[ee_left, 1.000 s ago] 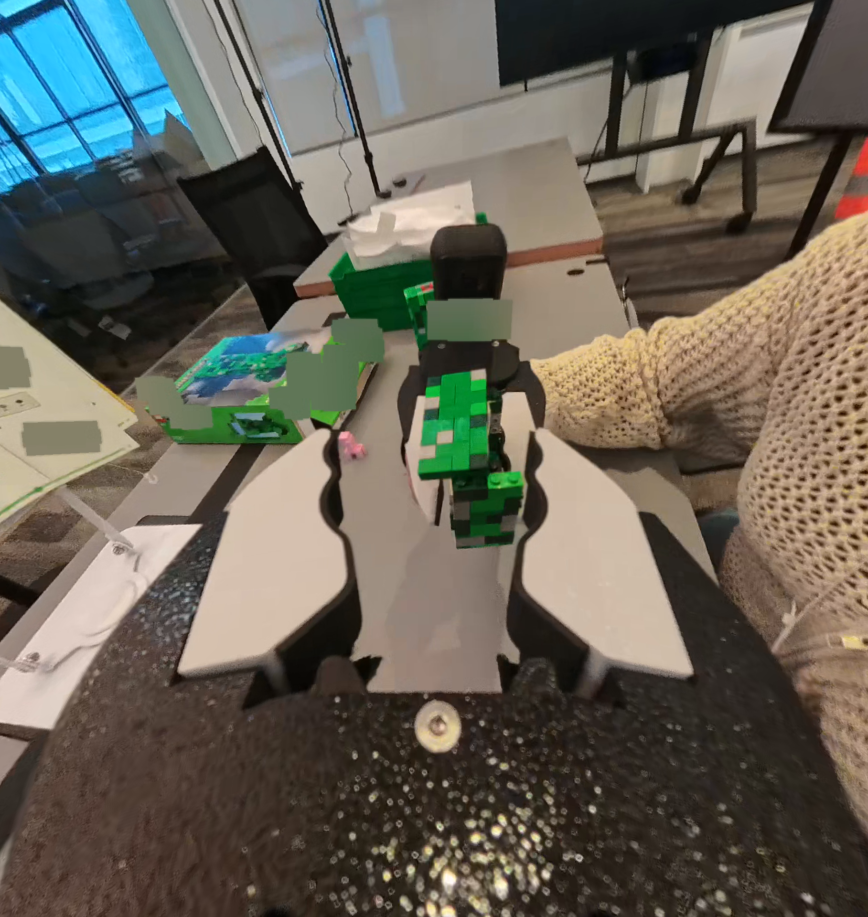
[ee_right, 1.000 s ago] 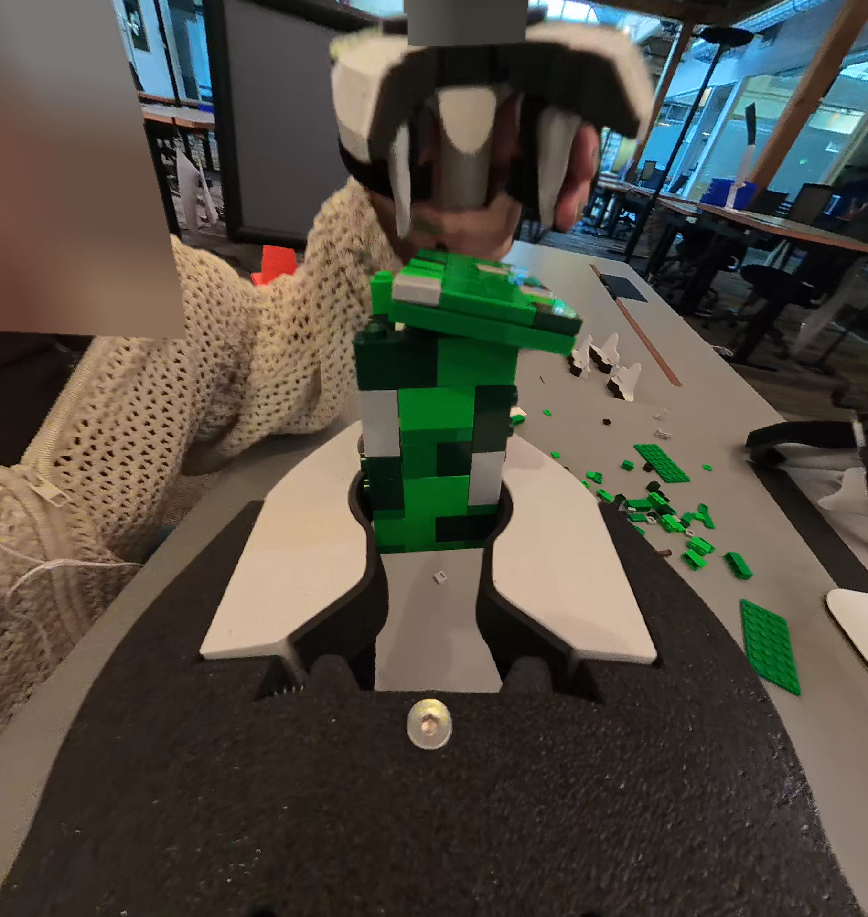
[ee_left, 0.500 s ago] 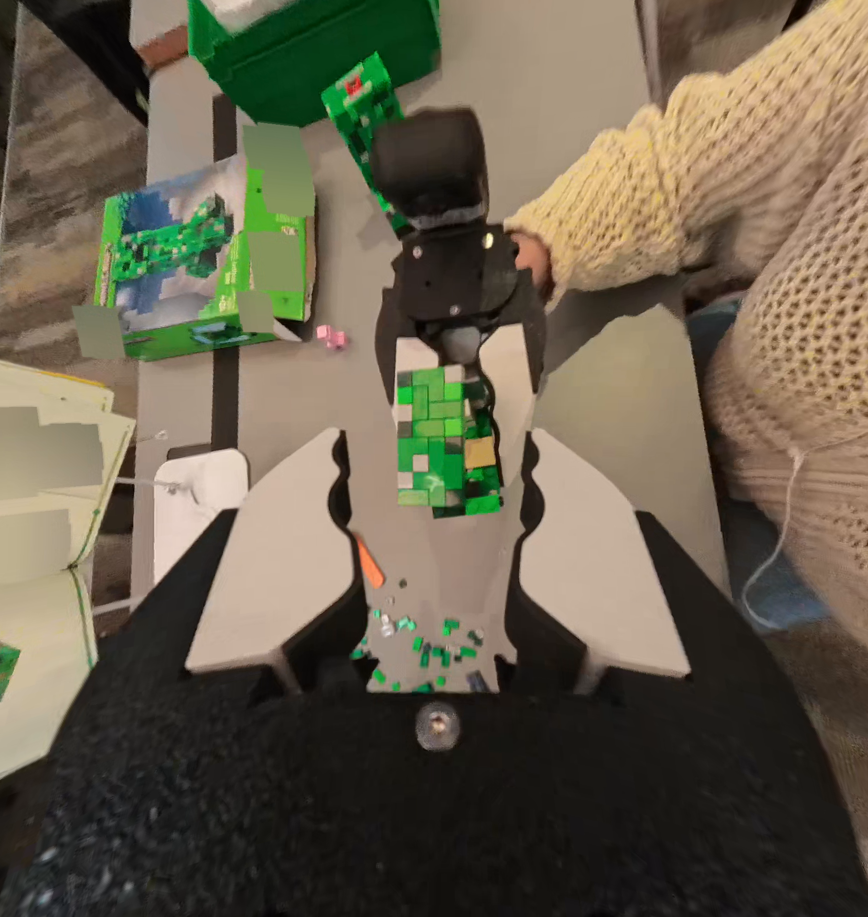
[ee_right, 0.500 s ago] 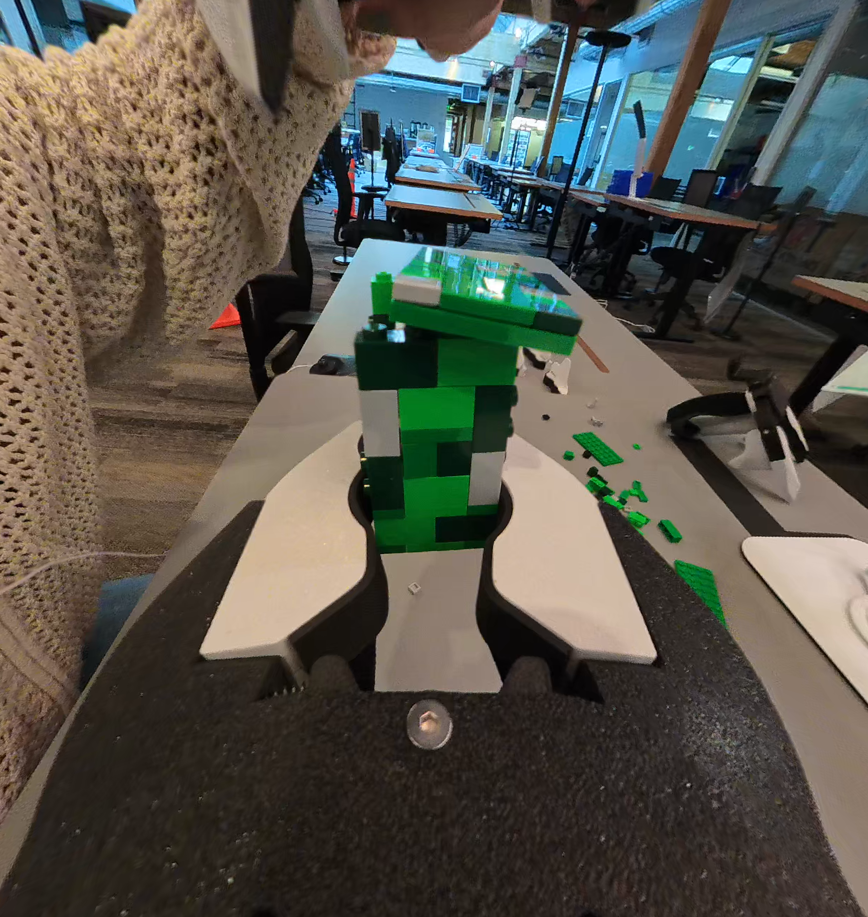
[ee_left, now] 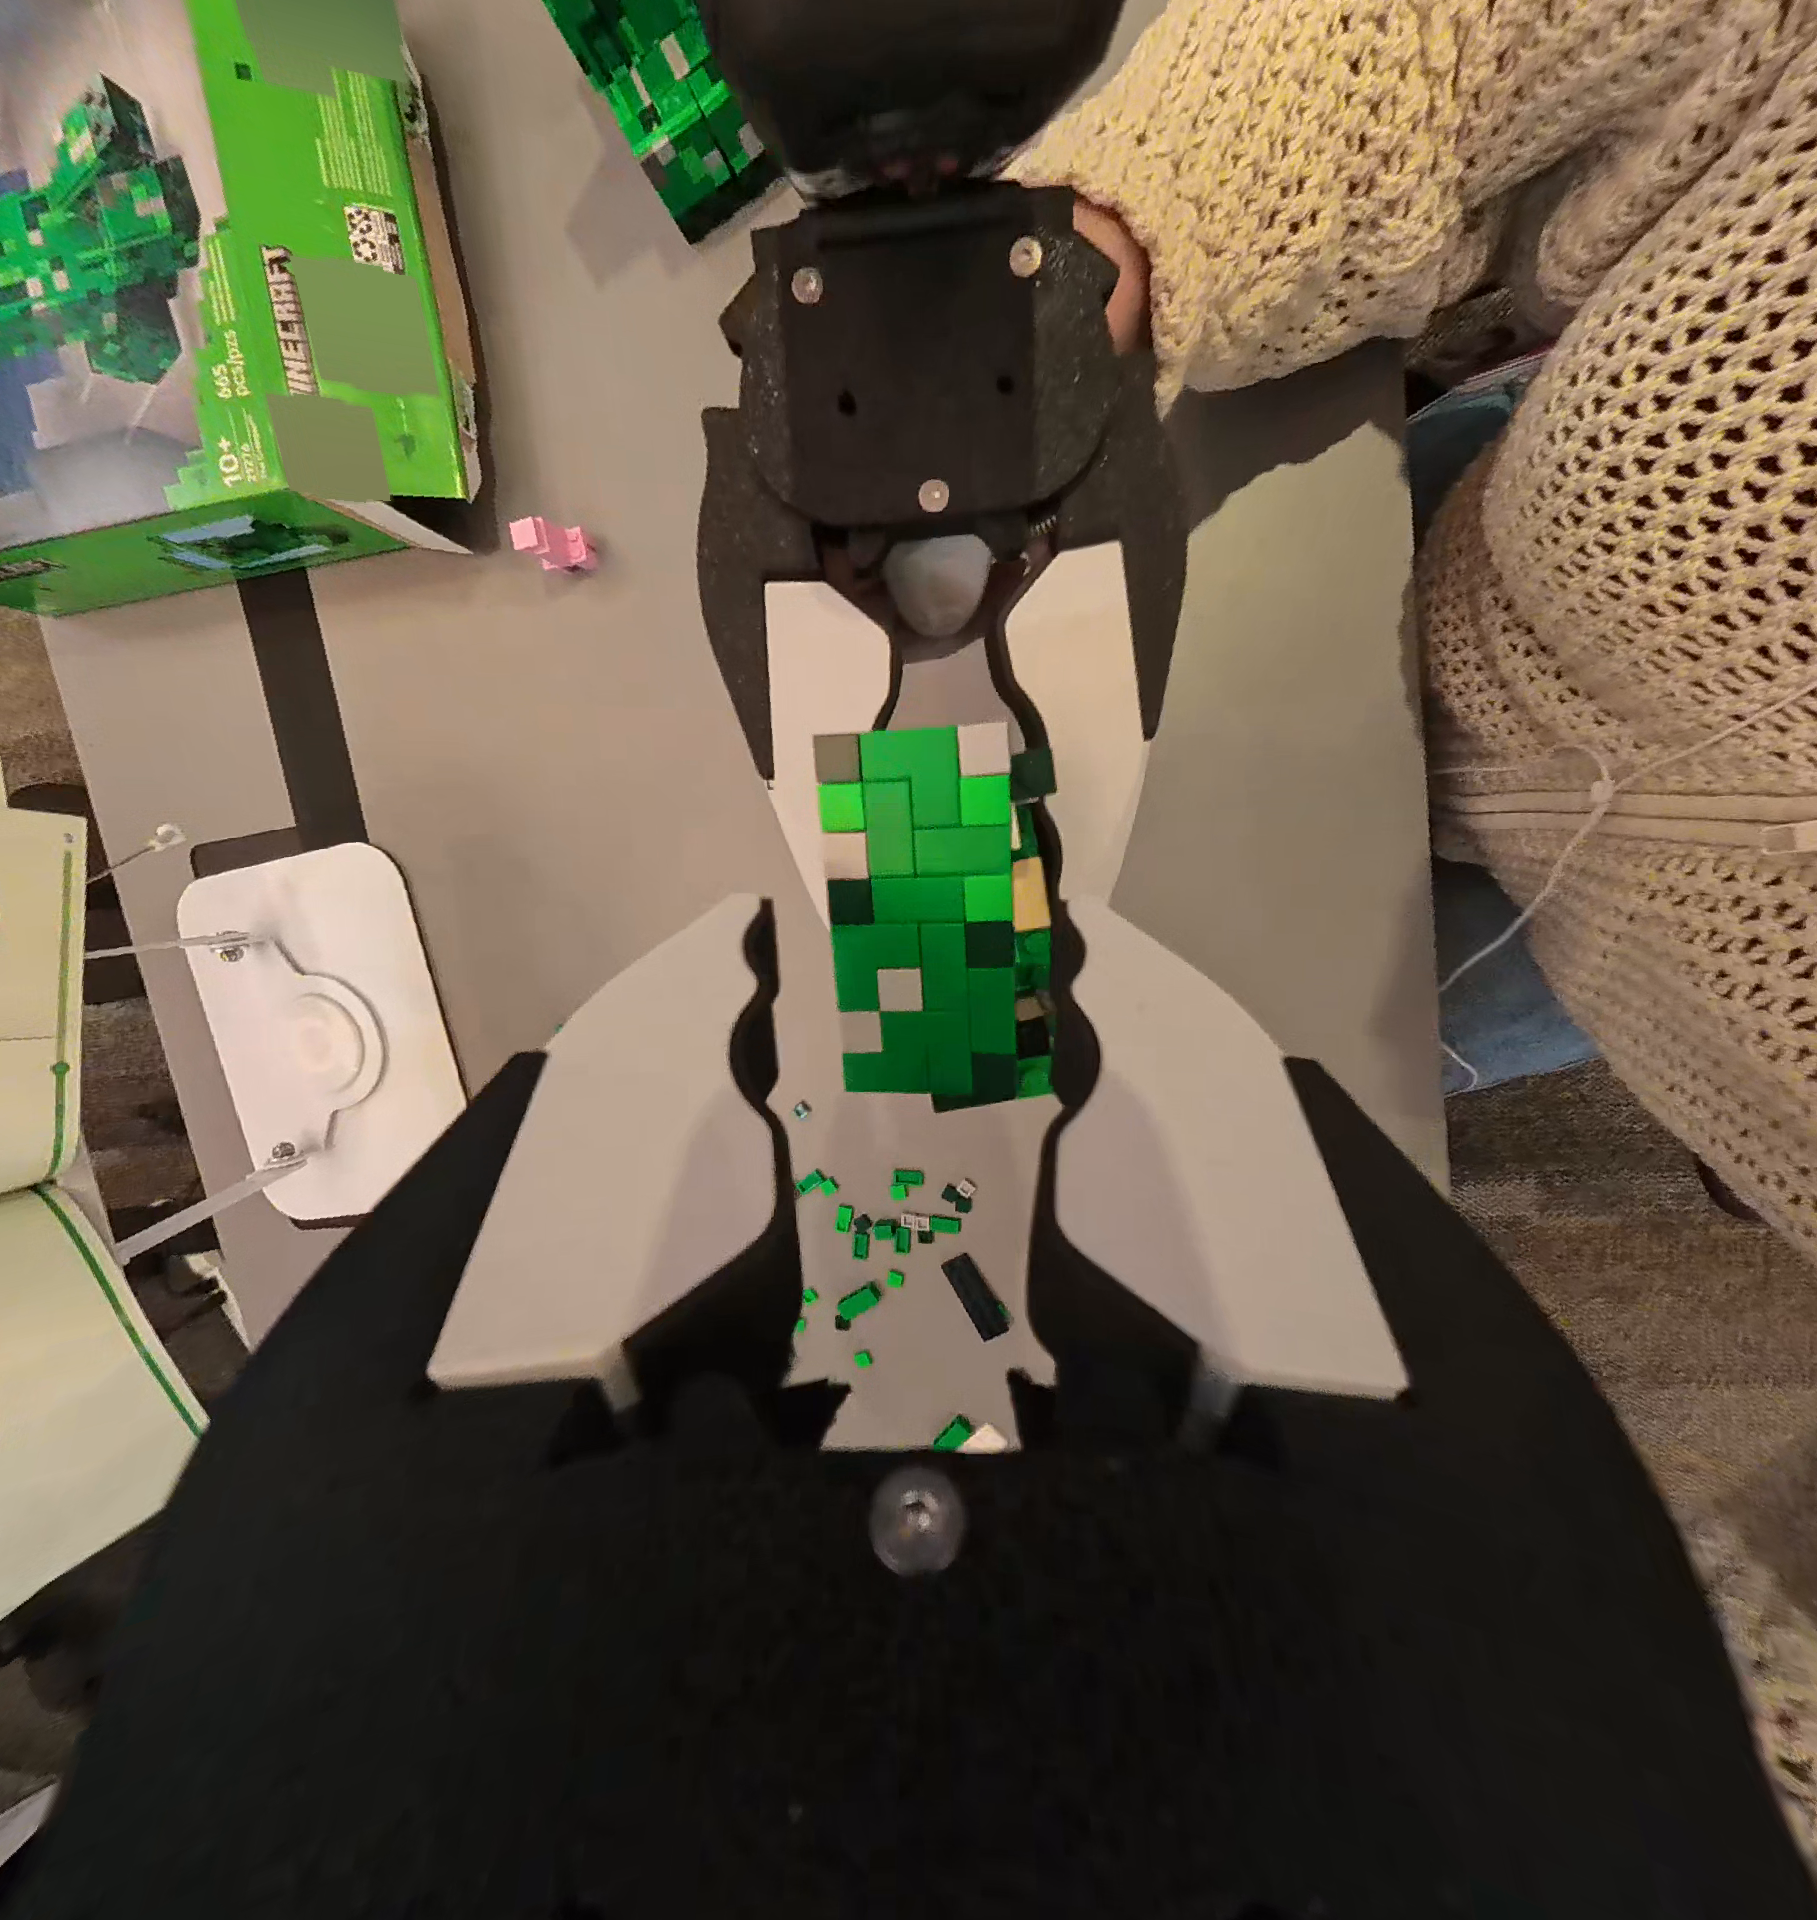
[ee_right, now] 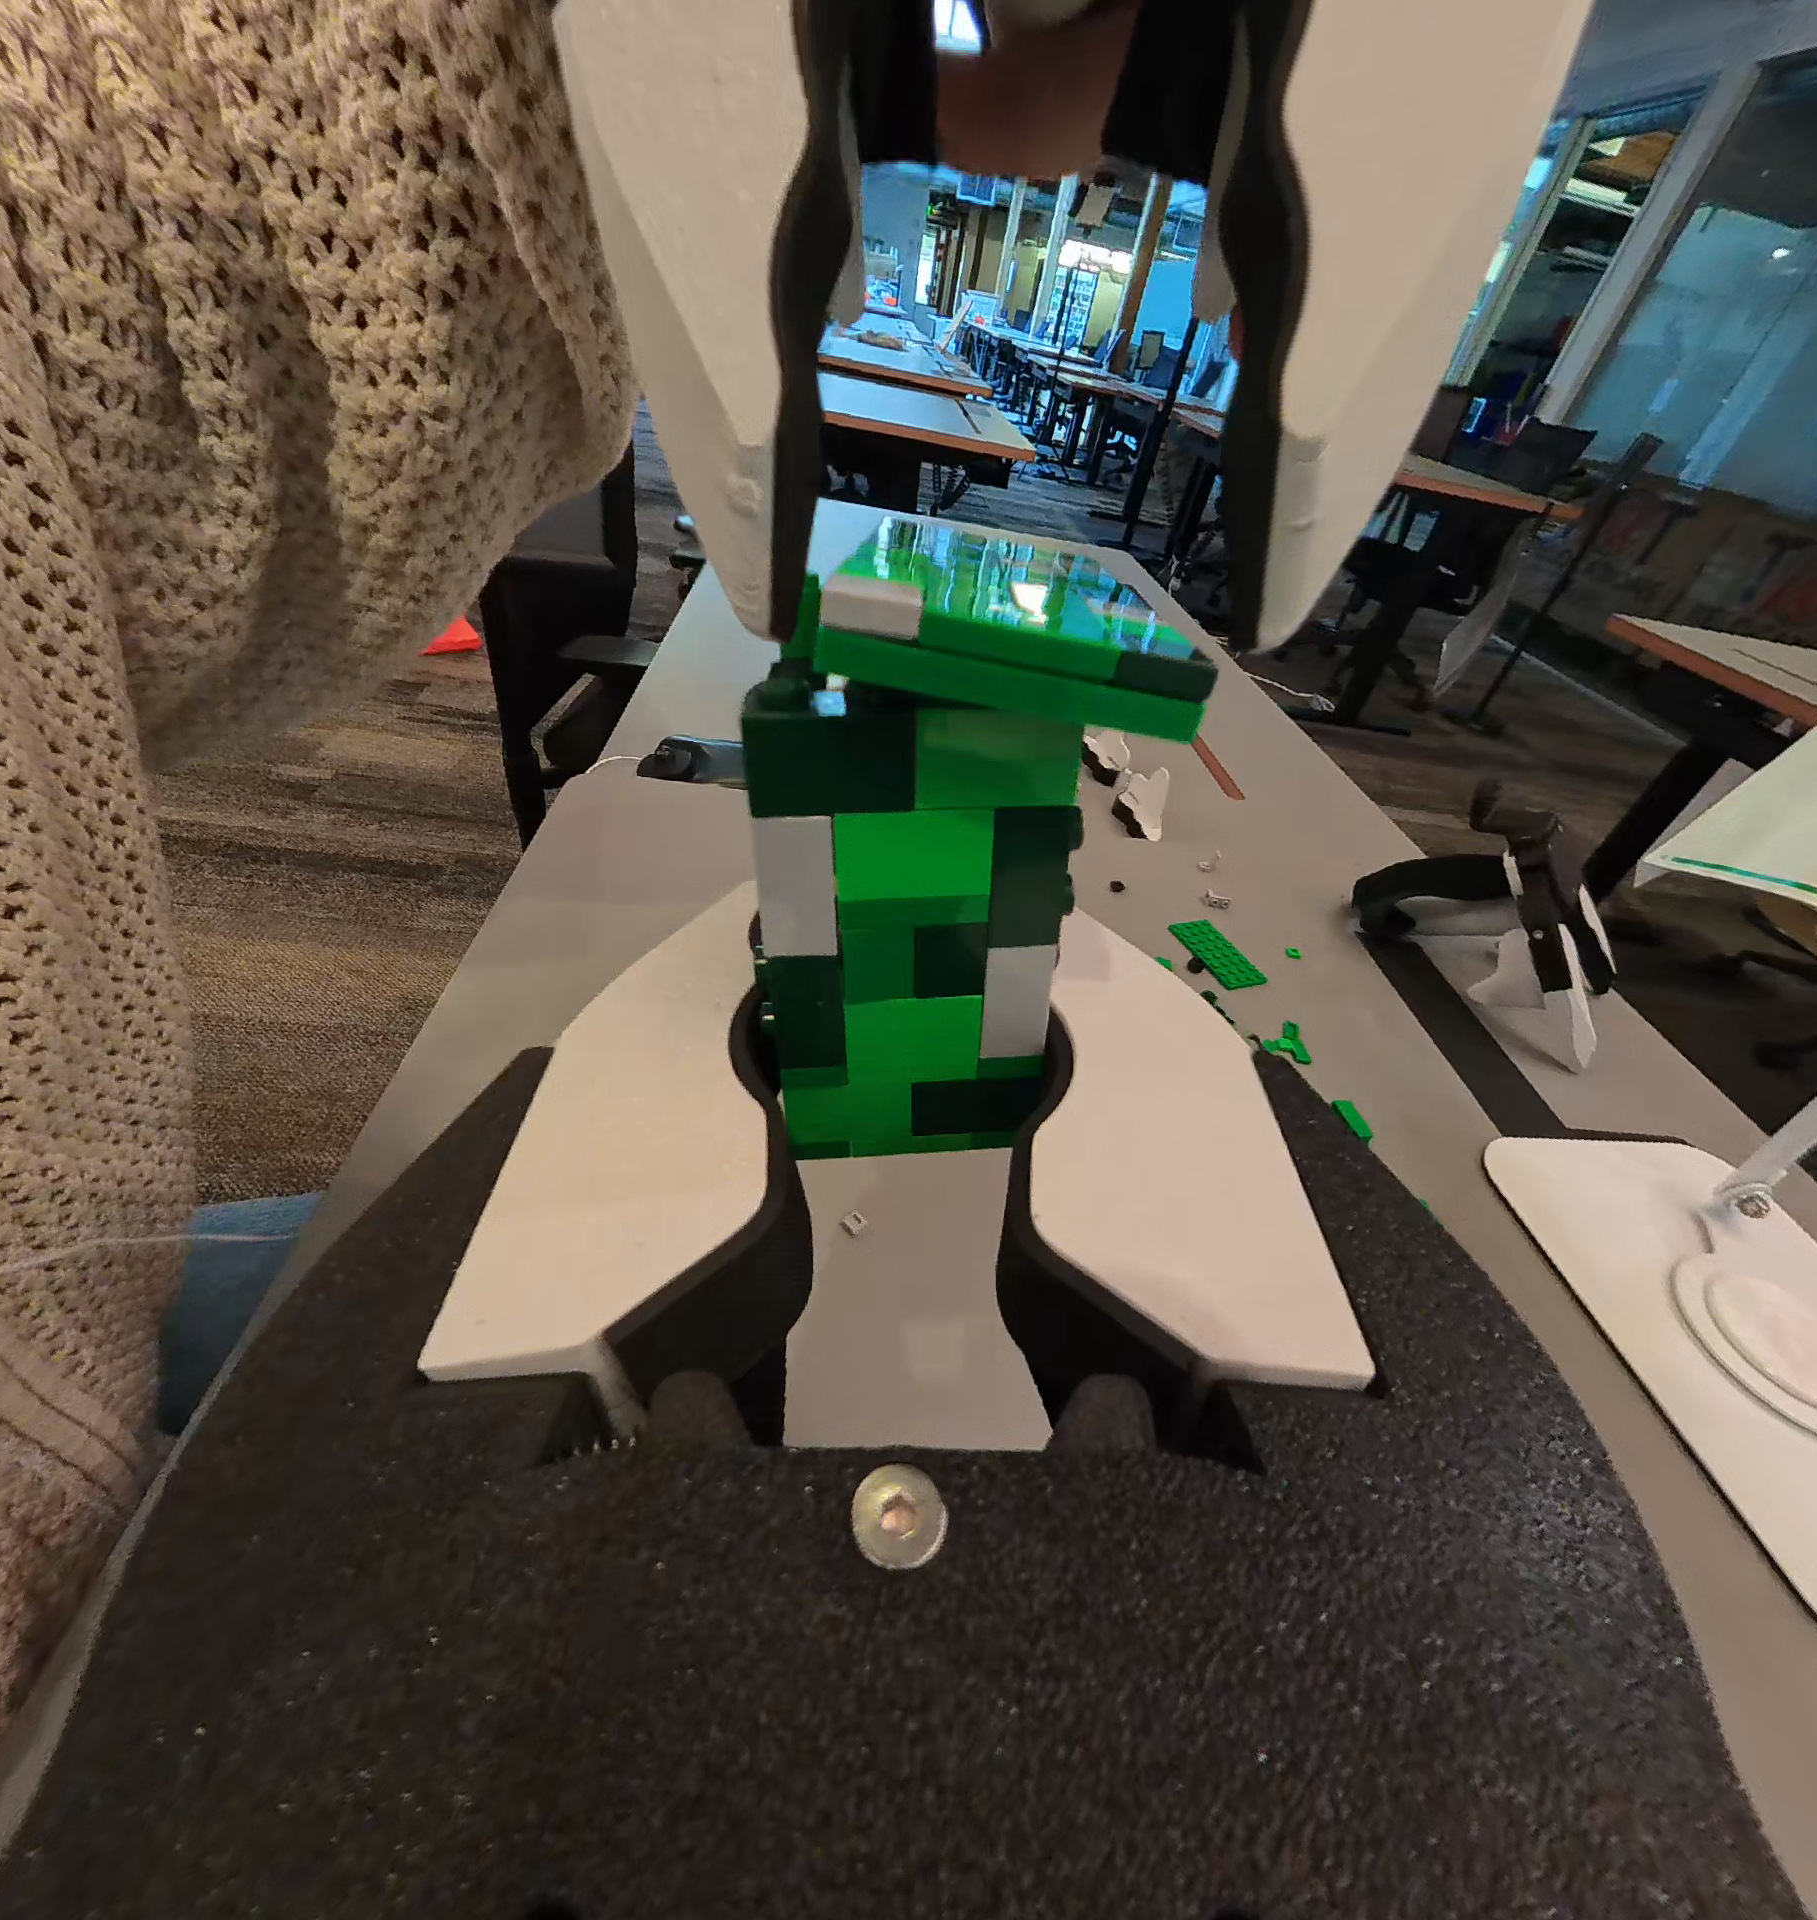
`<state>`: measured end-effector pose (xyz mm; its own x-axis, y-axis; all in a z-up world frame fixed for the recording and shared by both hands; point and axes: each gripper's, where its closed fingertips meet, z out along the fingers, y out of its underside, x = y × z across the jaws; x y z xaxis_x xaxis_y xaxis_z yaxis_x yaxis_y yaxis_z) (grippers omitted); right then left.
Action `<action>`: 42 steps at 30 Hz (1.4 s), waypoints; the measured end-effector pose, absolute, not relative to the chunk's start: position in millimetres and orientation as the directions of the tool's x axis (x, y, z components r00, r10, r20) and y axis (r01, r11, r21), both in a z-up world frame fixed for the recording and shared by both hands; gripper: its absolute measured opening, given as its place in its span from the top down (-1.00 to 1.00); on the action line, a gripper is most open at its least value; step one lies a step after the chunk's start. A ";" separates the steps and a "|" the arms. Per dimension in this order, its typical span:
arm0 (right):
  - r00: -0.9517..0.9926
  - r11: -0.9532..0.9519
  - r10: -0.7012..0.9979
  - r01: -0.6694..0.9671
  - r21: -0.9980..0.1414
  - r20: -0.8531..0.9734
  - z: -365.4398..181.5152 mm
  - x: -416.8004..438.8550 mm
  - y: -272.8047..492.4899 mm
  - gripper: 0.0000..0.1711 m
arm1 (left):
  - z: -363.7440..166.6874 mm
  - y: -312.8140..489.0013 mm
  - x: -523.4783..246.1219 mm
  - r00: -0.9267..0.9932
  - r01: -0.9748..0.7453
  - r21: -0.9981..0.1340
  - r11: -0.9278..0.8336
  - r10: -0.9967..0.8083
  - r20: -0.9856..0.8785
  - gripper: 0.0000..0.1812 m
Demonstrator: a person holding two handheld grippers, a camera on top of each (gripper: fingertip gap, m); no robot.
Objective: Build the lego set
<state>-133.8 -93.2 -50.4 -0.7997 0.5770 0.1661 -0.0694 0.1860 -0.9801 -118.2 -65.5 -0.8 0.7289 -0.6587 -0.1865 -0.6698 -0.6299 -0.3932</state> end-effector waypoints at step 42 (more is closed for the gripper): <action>-0.742 0.126 0.662 -0.021 -0.992 0.100 -43.5 -145.2 -78.9 0.52 | 3.9 -60.4 -127.1 0.690 -0.723 -0.250 -0.643 -0.665 -0.285 0.64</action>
